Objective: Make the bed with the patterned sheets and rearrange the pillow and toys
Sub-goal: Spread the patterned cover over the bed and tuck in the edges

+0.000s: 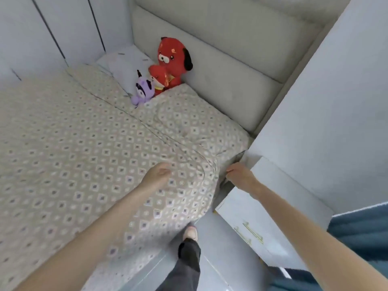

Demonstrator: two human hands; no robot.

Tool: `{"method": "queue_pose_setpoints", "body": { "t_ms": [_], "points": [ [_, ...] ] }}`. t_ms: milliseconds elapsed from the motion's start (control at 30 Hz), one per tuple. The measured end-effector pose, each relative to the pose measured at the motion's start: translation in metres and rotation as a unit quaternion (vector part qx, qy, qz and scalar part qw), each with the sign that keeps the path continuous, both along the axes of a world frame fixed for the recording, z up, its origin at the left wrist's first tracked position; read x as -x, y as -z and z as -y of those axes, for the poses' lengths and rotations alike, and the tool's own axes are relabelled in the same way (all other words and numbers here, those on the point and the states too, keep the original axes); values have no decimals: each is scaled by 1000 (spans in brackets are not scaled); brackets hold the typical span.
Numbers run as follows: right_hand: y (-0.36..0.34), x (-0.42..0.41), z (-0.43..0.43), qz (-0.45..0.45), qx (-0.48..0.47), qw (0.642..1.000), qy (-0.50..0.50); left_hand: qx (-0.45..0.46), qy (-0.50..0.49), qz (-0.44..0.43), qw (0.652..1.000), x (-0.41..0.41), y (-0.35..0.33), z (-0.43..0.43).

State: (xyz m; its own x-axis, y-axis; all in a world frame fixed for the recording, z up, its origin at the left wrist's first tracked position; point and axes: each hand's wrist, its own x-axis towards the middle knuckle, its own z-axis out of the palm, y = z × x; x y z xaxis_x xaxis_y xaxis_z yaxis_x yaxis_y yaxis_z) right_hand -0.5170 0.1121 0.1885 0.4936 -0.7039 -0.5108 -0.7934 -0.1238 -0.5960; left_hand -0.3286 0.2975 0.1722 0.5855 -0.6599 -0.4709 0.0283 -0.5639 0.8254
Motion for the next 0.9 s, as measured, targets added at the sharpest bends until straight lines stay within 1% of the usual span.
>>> {"method": "queue_pose_setpoints", "body": {
  "t_ms": [67,167,267,400,467,567,667,767,900],
  "points": [
    [22,-15,30,-17,-8,1000,2,-12,-1,-33,999,-11,17,32],
    [53,-38,77,-48,-28,998,-40,-29,-15,-80,996,-30,41,76],
    [79,-64,123,-83,-29,993,-76,-45,-49,-101,993,-47,62,115],
    [106,-91,162,-105,-44,988,-102,-85,-86,-117,986,-62,89,155],
    [122,-104,180,-116,-57,985,-112,-95,-106,-138,980,-66,107,171],
    [148,-122,202,-127,-73,979,-142,-107,-153,-179,966,-66,135,186],
    [177,-143,220,-137,-78,969,-190,-109,-222,-223,943,-60,163,193],
    [209,-164,230,-134,-78,962,-226,-89,-293,-256,917,-51,189,196],
    [242,-192,234,-110,-46,949,-292,-55,-337,-269,900,-41,219,202]
  ]
}}
